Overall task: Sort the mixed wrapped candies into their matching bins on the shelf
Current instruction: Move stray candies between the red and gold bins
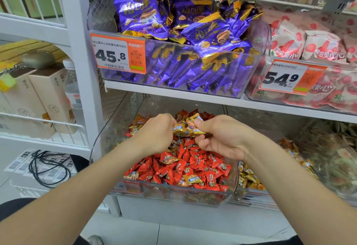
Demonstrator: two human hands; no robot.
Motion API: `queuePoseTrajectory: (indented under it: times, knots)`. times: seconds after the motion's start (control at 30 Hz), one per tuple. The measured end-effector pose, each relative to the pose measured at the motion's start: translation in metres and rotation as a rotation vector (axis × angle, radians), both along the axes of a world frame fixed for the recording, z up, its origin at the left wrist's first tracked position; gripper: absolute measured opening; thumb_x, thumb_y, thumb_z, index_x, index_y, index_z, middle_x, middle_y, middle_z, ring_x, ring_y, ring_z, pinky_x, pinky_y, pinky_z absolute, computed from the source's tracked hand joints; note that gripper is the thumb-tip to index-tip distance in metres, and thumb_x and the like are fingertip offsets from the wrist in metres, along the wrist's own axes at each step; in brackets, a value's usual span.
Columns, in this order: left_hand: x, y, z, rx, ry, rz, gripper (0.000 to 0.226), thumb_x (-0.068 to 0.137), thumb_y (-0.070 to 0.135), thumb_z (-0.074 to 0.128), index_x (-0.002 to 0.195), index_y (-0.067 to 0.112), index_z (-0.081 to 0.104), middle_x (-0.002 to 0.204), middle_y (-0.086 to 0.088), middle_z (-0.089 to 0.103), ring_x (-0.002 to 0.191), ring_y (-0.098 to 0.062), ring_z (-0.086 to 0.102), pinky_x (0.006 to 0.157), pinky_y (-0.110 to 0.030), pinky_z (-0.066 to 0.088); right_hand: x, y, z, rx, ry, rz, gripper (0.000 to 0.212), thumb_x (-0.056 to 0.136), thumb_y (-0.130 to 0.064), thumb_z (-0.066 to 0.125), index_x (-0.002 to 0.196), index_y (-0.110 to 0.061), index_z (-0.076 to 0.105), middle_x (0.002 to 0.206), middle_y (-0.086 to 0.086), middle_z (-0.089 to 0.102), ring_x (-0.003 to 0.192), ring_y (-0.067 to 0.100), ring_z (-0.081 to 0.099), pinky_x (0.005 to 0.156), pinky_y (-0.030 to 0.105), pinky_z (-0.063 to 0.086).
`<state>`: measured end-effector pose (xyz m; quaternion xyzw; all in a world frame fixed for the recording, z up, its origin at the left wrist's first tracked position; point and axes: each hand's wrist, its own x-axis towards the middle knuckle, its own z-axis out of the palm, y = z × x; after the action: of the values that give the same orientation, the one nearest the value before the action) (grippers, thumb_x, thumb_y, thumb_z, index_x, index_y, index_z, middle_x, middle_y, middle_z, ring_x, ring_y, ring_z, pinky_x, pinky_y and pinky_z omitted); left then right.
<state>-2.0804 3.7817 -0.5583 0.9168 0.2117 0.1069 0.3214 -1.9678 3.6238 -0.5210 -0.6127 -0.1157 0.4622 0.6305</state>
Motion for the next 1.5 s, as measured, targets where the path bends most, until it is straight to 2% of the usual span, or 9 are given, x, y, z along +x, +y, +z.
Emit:
queuePoseTrajectory:
  times: [0.2,0.4,0.67,0.77,0.87,0.97,1.07,1.27,1.5]
  knots:
    - [-0.004,-0.009,0.010,-0.383,-0.154,0.153,0.032,0.103,0.028,0.036,0.075,0.015,0.045,0.063,-0.003,0.044,0.049,-0.021,0.045,0.044,-0.026,0.036,-0.002,0.001,0.002,-0.020,-0.037,0.007,0.018,0.104,-0.003,0.062,0.115,0.011,0.061,0.107,0.022,0.061,0.073,0.024,0.069,0.053,0.023,0.056]
    - [-0.013,-0.011,0.012,-0.646,-0.176,0.119,0.053,0.106,0.052,0.049,0.085,0.004,0.058,0.064,-0.011,0.059,0.056,-0.028,0.065,0.039,-0.026,0.040,-0.003,-0.003,0.007,-0.156,-0.137,0.042,0.006,0.082,-0.016,0.045,0.083,-0.017,0.039,0.071,0.003,0.038,0.049,0.013,0.034,0.034,0.019,0.019]
    - [-0.022,-0.007,0.023,-0.896,-0.098,0.154,0.011,0.103,0.014,0.058,0.108,0.004,0.057,0.083,-0.014,0.070,0.077,-0.030,0.078,0.048,-0.028,0.054,-0.015,-0.005,0.017,-0.520,-0.685,0.186,0.044,0.092,-0.060,0.043,0.070,-0.022,0.043,0.055,-0.004,0.043,0.035,0.013,0.033,0.042,0.018,0.028]
    - [-0.025,0.000,0.023,-0.775,-0.059,0.061,0.012,0.103,0.009,0.055,0.112,0.006,0.062,0.098,-0.020,0.076,0.083,-0.029,0.079,0.056,-0.033,0.059,-0.017,-0.004,0.015,-0.493,-0.796,0.208,0.055,0.101,-0.065,0.038,0.067,-0.022,0.042,0.051,-0.003,0.040,0.036,0.015,0.033,0.041,0.016,0.028]
    - [-0.031,0.010,0.021,-0.441,0.019,-0.122,0.011,0.102,0.014,0.059,0.103,0.017,0.070,0.079,-0.003,0.074,0.064,-0.018,0.065,0.051,-0.032,0.052,-0.014,-0.009,0.010,-0.372,-0.787,0.253,0.046,0.105,-0.043,0.053,0.069,-0.015,0.051,0.056,-0.002,0.051,0.040,0.017,0.037,0.042,0.020,0.027]
    - [-0.038,0.015,0.020,-0.088,0.166,-0.287,0.019,0.095,0.052,0.069,0.091,0.034,0.074,0.073,0.012,0.067,0.064,-0.010,0.058,0.062,-0.031,0.050,-0.011,-0.016,0.010,-0.303,-0.774,0.327,0.012,0.102,-0.019,0.063,0.108,-0.013,0.071,0.086,0.006,0.080,0.044,0.018,0.047,0.042,0.021,0.029]
    - [-0.041,0.013,0.015,0.111,0.263,-0.305,0.030,0.087,0.068,0.069,0.090,0.038,0.073,0.076,0.009,0.069,0.072,-0.004,0.063,0.072,-0.032,0.053,-0.008,-0.021,0.007,-0.232,-0.773,0.369,0.030,0.101,-0.012,0.066,0.127,-0.026,0.068,0.098,0.009,0.080,0.051,0.020,0.049,0.040,0.020,0.032]
    - [-0.036,0.005,0.009,0.234,0.278,-0.318,0.023,0.084,0.057,0.078,0.096,0.037,0.075,0.081,0.017,0.061,0.081,0.002,0.055,0.081,-0.032,0.048,-0.006,-0.031,0.009,-0.309,-1.123,0.683,0.031,0.095,-0.047,0.075,0.082,-0.020,0.084,0.051,-0.006,0.056,0.047,0.008,0.046,0.051,0.019,0.040]
    - [-0.030,-0.004,0.010,0.247,0.193,-0.241,0.039,0.094,0.036,0.046,0.063,0.014,0.050,0.055,0.002,0.053,0.055,-0.016,0.049,0.076,-0.043,0.056,-0.015,-0.025,-0.005,-0.370,-1.340,0.893,0.018,0.096,-0.037,0.077,0.112,-0.032,0.081,0.102,-0.016,0.079,0.097,0.005,0.071,0.090,0.036,0.056]
